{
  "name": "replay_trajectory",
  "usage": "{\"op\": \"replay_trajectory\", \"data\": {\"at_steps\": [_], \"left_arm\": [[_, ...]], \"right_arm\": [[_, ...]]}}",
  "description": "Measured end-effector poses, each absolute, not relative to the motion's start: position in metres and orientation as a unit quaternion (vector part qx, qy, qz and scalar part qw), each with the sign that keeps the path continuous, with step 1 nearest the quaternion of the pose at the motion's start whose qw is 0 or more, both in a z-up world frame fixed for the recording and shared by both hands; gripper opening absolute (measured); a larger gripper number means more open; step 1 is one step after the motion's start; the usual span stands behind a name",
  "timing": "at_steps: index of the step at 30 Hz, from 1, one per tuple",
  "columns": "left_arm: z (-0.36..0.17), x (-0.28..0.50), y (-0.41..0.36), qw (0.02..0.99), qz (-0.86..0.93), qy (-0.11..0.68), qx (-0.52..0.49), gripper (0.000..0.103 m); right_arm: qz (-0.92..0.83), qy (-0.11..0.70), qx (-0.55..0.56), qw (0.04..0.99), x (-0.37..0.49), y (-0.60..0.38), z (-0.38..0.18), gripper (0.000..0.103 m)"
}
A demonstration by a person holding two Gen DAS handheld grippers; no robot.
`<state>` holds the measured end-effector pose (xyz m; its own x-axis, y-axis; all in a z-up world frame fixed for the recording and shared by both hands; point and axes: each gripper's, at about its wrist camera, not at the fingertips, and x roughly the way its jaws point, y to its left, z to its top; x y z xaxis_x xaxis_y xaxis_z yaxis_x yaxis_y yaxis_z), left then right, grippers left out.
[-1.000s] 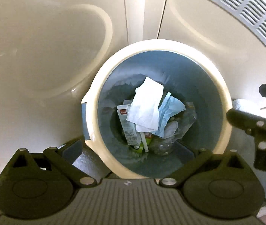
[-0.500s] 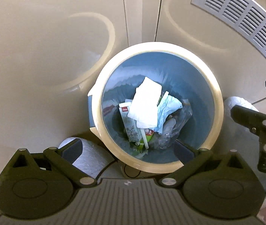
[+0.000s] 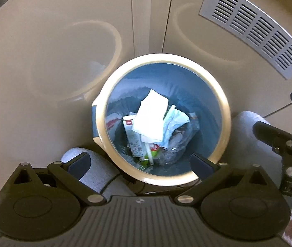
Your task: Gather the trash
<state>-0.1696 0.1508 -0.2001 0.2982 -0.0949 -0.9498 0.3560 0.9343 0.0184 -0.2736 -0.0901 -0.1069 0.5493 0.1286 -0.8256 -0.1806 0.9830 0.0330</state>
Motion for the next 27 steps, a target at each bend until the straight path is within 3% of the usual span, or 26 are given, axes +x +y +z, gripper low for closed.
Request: {"op": "replay_trajectory", "data": {"at_steps": [7, 15, 27], "left_arm": [[-0.199, -0.164, 0.159, 0.79, -0.116, 0.596, 0.087, 0.103], [-0.199, -0.166, 0.157, 0.801, -0.113, 0.579, 0.104, 0.103], [-0.203, -0.169, 0.159, 0.792, -0.113, 0.59, 0.107, 0.103]], "right_arm": [[0.09, 0.457, -0.026, 0.885, -0.279, -0.093, -0.102, 0.093], [0.092, 0.466, -0.024, 0.88, -0.277, -0.093, -0.105, 0.102], [0.097, 0.495, -0.02, 0.863, -0.272, -0.09, -0.113, 0.103]]}}
